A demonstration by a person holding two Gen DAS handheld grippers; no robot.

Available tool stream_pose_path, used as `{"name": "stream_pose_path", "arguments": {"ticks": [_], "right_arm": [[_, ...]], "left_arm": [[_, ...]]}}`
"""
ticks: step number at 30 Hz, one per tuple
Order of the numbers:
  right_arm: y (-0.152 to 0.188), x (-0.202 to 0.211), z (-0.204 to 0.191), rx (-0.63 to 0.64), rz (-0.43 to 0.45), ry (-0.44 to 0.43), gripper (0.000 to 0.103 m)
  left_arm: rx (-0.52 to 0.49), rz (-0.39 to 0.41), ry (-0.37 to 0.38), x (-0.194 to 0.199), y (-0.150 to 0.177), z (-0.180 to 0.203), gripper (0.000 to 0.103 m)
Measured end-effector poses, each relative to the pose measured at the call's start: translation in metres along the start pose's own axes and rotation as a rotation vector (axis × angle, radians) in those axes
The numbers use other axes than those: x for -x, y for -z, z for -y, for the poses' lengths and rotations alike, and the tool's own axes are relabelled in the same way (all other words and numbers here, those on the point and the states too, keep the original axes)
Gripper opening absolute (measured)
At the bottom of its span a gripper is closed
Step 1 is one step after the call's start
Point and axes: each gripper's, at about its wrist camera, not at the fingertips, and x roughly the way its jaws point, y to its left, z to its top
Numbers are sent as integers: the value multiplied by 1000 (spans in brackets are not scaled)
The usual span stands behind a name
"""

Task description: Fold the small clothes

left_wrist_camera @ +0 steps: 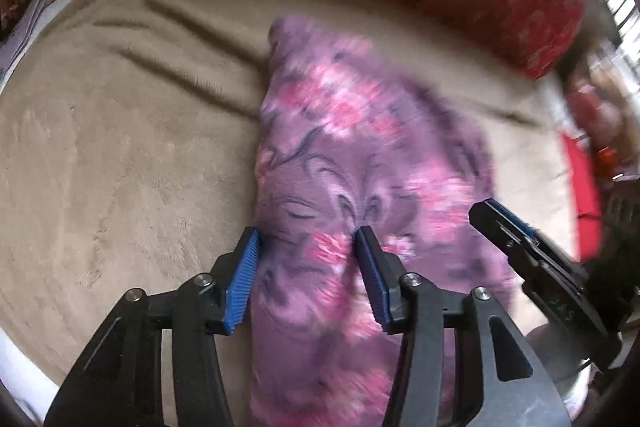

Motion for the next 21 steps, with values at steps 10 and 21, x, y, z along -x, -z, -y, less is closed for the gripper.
{"name": "stream_pose_path", "arguments": {"ticks": [10,21], "right_arm": [[12,15,15,-42,31,-84,33],[28,36,5,-15,-20,-23,49]], "left_arm": [[47,-13,95,-1,7,-19,67],[-5,30,51,27,27,-18,71]]}}
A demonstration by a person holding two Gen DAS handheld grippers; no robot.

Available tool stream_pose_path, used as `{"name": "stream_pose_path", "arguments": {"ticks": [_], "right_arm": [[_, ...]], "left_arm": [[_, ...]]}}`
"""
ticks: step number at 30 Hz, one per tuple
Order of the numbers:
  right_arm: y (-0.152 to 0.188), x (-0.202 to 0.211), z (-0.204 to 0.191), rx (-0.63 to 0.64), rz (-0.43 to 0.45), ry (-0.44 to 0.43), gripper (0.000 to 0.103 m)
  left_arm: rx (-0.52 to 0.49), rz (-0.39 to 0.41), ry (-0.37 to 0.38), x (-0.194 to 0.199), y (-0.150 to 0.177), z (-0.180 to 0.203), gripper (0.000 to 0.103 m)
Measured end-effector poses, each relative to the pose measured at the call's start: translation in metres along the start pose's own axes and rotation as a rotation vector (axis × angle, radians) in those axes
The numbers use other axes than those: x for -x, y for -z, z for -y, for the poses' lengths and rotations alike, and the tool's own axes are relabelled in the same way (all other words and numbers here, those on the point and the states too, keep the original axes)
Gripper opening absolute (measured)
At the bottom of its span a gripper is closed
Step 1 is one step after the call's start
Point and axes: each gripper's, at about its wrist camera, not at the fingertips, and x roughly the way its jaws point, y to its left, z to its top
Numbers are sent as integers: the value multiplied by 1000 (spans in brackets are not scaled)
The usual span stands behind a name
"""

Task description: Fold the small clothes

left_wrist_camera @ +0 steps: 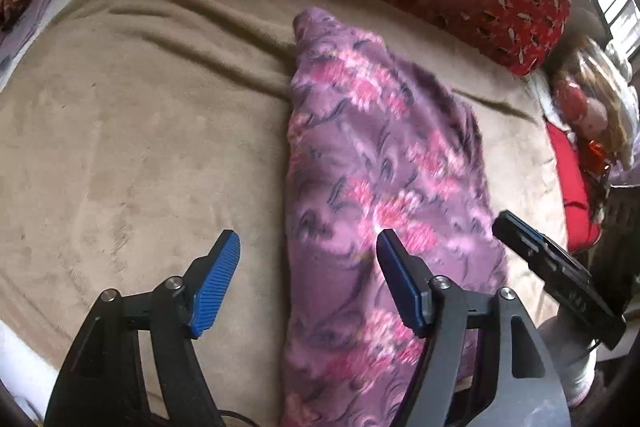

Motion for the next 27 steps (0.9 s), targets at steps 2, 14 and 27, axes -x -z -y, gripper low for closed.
{"name": "stream_pose_path", "arguments": {"ticks": [2,14,27], "right_arm": [[11,-12,-3,25,-59,60,50],[61,3,-2,13,-131,215,76],[67,21,-6,-39,-89,193,78]], "left_arm": [[-5,-40,-21,-12,8,-1,71],[-46,-42,-74,2,55,1,75],[-63,-31,-104,16,75,1,75]]}}
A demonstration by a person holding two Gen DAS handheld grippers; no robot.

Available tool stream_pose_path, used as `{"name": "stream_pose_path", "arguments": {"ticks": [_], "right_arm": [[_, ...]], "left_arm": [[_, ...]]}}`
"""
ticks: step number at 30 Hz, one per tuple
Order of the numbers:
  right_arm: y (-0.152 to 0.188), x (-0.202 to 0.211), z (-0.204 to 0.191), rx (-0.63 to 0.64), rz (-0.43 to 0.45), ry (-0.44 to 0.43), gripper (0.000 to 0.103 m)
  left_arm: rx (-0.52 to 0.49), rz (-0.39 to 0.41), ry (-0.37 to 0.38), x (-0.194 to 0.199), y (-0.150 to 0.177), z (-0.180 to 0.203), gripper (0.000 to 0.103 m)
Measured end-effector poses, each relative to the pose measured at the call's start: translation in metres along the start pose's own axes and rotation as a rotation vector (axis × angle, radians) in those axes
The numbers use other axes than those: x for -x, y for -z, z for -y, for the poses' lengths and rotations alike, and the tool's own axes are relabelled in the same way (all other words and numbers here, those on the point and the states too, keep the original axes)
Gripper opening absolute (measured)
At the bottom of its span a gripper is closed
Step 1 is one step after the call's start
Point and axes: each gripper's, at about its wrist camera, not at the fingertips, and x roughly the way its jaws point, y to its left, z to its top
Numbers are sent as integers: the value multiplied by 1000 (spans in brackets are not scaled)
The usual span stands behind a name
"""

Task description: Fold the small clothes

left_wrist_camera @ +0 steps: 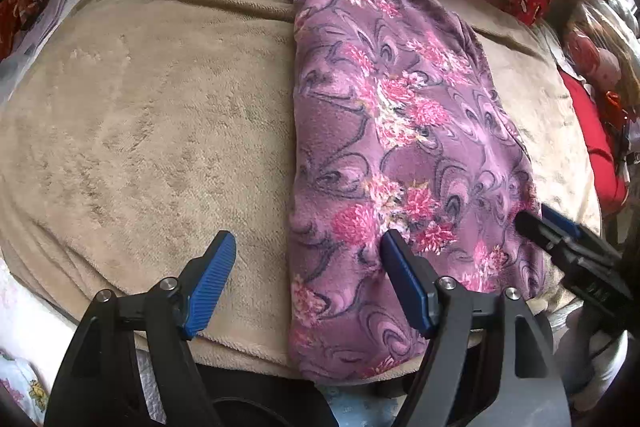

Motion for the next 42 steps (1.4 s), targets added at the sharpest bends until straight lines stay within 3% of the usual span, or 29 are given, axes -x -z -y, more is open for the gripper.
{"name": "stream_pose_path", "arguments": {"ticks": [1,4,5,6,7,9,11,15,18,21,25,27,28,31,34,36,38,42], "right_arm": [[-4,4,1,5,16,-10,77],[-9,5,-5,34,57,-39,61],[-11,0,-8,51,47,-45,54],[-13,-8,-11,70,18,-48,37],[-15,-16,-12,86,-12,-67,30],[-19,-9,-10,79,38,-102,14],[-22,0,4,34,82,-162,13],[-20,-22,18,13,-11,-172,15],[-41,-10,22,-60,26,-218,20],[-73,-2,20,-95,113,-245,26],[-106,-29,6,-69,134,-172,25],[-107,-54,6,-24,55,-68,23],[-106,-72,3,10,11,-30,23],[-108,-63,-4,37,26,-8,23],[-97,-36,-10,37,31,-65,34],[-80,-25,-9,51,46,-66,60],[-57,-35,-6,102,-10,21,64],[-38,-23,4,22,-7,33,68]], "left_arm": [[1,-1,1,0,1,0,75],[2,-11,7,-5,-5,4,75],[4,-14,12,-5,-7,4,75],[8,-16,22,-5,-9,3,75],[22,-10,42,-1,-12,0,75],[43,12,54,3,-17,-7,75],[51,10,49,-3,-22,-13,80],[96,-54,123,-17,-25,-25,82],[102,-5,193,-1,-38,-30,82],[114,48,205,9,-62,-30,82],[99,64,108,-11,-89,-18,82],[85,15,60,-35,-94,-13,83],[80,-19,56,-49,-95,-11,83],[121,-31,98,-47,-96,-14,83],[98,-4,120,-29,-84,-18,83],[76,5,82,-26,-67,-18,83],[69,-27,77,-34,-54,-20,85],[100,-16,80,-16,-33,-25,84]]}}
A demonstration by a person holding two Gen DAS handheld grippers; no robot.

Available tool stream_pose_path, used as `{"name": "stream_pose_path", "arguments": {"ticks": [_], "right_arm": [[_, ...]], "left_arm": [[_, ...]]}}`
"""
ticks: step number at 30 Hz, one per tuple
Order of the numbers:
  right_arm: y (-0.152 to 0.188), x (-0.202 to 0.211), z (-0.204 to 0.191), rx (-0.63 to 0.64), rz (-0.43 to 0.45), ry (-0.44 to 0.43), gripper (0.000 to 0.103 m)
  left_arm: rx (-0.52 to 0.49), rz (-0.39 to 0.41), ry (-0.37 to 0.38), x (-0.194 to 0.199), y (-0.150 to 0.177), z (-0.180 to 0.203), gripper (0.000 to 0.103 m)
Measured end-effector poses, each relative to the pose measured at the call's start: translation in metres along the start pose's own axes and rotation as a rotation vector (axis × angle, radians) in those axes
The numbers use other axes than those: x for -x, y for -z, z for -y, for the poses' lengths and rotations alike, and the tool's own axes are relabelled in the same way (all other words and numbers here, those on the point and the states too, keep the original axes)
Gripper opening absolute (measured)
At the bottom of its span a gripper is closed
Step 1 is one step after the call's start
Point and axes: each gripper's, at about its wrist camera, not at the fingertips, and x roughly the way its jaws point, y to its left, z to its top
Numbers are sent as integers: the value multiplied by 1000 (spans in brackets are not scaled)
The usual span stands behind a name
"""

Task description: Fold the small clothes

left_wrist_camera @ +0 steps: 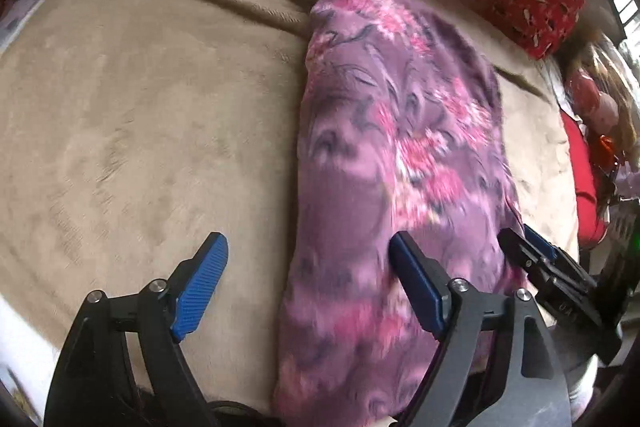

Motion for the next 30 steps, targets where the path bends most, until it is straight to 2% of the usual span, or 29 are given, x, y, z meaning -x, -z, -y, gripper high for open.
{"name": "stream_pose_path", "arguments": {"ticks": [2,3,5,7,12,17,20,30], "right_arm": [[5,13,-5,14,-18,62,72],[7,17,-10,33,-33,104,82],[14,23,-18,79,-73,225,93],[28,32,-27,132,-75,296,93],[59,60,-40,183,14,311,93],[77,85,-51,181,137,309,93],[89,107,-50,184,182,313,93],[105,129,-55,130,228,282,93]], "left_arm": [[-33,45,-58,15,13,0,84],[-48,61,-91,21,22,0,84],[-71,87,-131,30,34,2,84],[-72,121,-160,39,48,1,84],[-86,164,-191,48,65,0,84],[-111,167,-195,53,83,5,84],[-124,178,-207,57,92,8,84],[-144,233,-183,79,115,21,84]]}}
